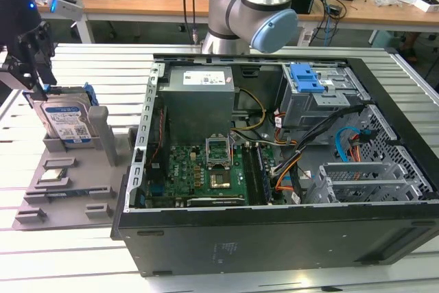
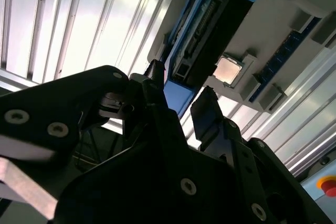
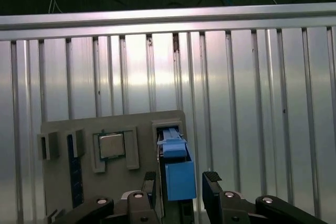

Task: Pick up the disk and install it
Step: 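Pick up the disk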

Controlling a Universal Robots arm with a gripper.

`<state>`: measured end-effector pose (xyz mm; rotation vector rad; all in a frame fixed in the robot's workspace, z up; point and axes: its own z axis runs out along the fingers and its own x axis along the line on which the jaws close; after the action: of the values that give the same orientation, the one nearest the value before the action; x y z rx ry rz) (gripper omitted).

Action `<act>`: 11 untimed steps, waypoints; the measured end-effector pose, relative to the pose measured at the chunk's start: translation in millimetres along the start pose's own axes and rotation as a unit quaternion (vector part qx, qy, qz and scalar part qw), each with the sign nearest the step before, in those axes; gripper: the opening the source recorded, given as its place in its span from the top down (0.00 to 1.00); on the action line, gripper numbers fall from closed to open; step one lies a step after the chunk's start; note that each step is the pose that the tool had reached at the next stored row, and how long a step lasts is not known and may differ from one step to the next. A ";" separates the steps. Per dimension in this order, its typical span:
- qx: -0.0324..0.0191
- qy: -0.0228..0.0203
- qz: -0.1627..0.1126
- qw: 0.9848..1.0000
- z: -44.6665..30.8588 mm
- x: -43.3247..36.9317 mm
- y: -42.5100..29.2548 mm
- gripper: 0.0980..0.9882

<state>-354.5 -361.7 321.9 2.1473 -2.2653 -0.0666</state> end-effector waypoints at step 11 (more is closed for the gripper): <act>0.000 0.001 -0.002 1.000 10.3 0.1 -2.1 0.57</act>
<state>-352.8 -361.7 311.5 2.1515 -2.2602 -0.0656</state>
